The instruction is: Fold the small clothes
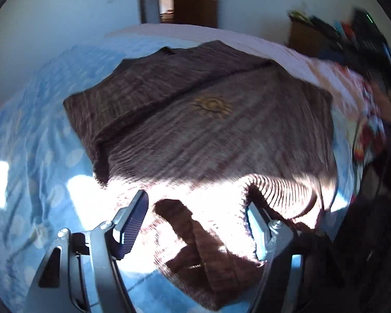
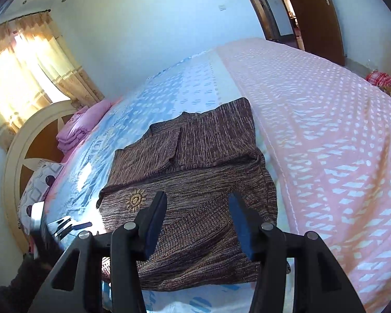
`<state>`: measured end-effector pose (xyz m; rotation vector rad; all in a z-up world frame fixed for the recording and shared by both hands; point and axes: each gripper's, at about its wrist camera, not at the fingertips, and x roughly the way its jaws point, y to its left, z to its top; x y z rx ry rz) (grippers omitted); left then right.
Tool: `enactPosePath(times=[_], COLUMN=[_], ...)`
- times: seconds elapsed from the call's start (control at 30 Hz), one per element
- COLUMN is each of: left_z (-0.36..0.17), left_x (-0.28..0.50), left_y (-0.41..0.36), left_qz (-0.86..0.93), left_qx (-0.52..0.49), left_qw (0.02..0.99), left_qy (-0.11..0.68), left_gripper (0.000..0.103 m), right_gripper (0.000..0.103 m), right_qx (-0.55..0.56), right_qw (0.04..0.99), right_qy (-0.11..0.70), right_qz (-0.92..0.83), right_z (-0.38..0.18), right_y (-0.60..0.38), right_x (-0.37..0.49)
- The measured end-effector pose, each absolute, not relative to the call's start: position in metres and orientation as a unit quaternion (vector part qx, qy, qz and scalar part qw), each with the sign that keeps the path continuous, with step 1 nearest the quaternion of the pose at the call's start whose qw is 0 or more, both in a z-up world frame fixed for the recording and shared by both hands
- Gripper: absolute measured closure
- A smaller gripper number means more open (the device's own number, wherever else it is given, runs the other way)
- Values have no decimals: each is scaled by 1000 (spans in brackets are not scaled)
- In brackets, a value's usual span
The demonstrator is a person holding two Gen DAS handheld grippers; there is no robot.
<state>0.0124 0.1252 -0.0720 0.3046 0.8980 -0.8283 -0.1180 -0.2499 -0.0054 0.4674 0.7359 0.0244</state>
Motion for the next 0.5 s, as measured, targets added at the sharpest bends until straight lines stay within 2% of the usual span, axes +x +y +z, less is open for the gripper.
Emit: enactPosePath(times=[0.1, 0.33, 0.5], left_z=[-77, -74, -73], left_x=[33, 3, 26], left_y=[139, 140, 110], left_qz=[-392, -422, -392], left_qx=[55, 119, 130], left_qw=[798, 788, 790], left_qy=[454, 432, 454], left_gripper=[33, 30, 31], right_gripper=[52, 52, 52], right_qx=[232, 246, 256], right_qw=[902, 894, 892], right_qy=[364, 373, 371], right_qz=[10, 9, 17], right_z=[-11, -22, -23], right_y=[-251, -254, -251], right_x=[-119, -113, -112])
